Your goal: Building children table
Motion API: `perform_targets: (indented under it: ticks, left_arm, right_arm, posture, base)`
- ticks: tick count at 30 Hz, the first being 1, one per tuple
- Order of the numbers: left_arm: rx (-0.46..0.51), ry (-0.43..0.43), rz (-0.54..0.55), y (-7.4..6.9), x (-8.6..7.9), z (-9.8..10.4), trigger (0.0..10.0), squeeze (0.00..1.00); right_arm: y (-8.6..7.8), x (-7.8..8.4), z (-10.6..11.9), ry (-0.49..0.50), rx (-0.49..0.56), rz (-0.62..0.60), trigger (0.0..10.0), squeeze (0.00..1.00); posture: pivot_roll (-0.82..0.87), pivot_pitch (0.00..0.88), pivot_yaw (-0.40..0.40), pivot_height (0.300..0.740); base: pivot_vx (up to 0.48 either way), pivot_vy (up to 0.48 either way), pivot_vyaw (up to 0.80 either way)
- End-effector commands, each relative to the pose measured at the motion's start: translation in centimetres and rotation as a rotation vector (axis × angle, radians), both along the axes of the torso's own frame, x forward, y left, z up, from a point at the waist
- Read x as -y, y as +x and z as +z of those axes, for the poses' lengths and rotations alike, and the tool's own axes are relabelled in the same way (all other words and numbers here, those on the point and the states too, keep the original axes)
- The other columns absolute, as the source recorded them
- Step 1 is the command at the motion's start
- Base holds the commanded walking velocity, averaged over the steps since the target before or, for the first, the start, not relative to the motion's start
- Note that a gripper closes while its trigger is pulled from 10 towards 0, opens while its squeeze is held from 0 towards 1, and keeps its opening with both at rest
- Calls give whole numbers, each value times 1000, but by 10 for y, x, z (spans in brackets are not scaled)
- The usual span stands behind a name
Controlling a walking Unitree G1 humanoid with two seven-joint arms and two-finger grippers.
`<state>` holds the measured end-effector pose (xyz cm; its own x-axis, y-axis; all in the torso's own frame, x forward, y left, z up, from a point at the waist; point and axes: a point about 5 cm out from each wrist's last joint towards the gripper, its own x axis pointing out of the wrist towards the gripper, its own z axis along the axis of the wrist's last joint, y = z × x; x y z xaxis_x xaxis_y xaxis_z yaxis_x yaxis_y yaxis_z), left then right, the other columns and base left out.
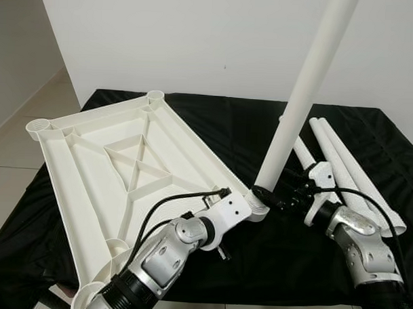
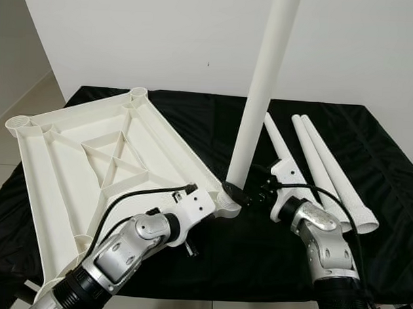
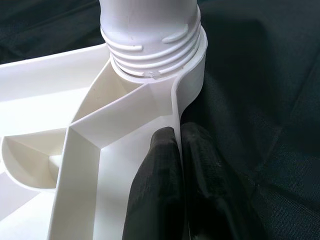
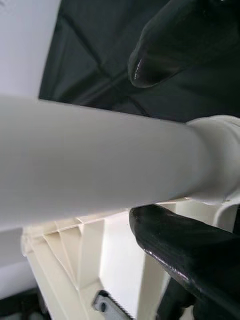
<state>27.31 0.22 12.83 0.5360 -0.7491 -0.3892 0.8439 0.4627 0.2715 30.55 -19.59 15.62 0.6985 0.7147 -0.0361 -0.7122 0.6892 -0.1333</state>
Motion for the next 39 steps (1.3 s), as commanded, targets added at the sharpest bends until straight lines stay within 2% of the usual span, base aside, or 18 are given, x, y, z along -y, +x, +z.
perform_targets:
  ticks: [1,13,14,15,16,17,25,31,32,33,39]
  left_arm:
    - [-17,26,-48,-3,2,-4,10000,0]
    - [-16,27,-46,-3,2,-4,10000,0]
    - [-16,27,-46,-3,2,-4,10000,0]
    - [-17,27,-45,-3,2,-4,10000,0]
    - [-17,27,-45,-3,2,-4,10000,0]
    - [-17,26,-44,-4,2,-5,10000,0]
    - [-17,25,-42,-4,2,-5,10000,0]
    - [-22,23,-42,-6,2,-5,10000,0]
    - [-22,24,-43,-6,3,-5,10000,0]
    - [-23,24,-44,-6,3,-6,10000,0]
    - [-25,24,-44,-7,3,-6,10000,0]
  right_arm:
    - [2,-6,-2,-11,8,30,10000,0]
    - [16,-17,-2,22,39,45,10000,0]
    - [18,-17,-1,26,46,43,8863,0]
    - [19,-17,0,30,48,43,4471,0]
    - [19,-17,0,30,48,43,4471,0]
    - [20,-15,1,37,50,43,0,0]
    - [19,-14,1,58,43,51,0,0]
    - [12,-18,-1,94,46,51,0,0]
    - [10,-19,-2,100,44,49,980,0]
    - [9,-21,-1,109,44,39,10000,0]
    - [5,-27,2,157,55,-10,10000,0]
  posture:
    - [-143,40,40,740]
    - [-138,36,40,740]
    - [-137,36,37,740]
    - [-135,36,34,740]
    - [-135,36,34,740]
    - [-134,35,31,740]
    - [-132,34,27,740]
    - [-133,37,24,740]
    - [-133,38,24,740]
    - [-133,38,23,740]
    - [-131,37,20,740]
  base:
    - [0,0,0]
    - [0,0,0]
    - [0,0,0]
    - [0,0,0]
    - [0,0,0]
    - [0,0,0]
    - [0,0,0]
    - [0,0,0]
    - [0,0,0]
    - [0,0,0]
    - [0,0,0]
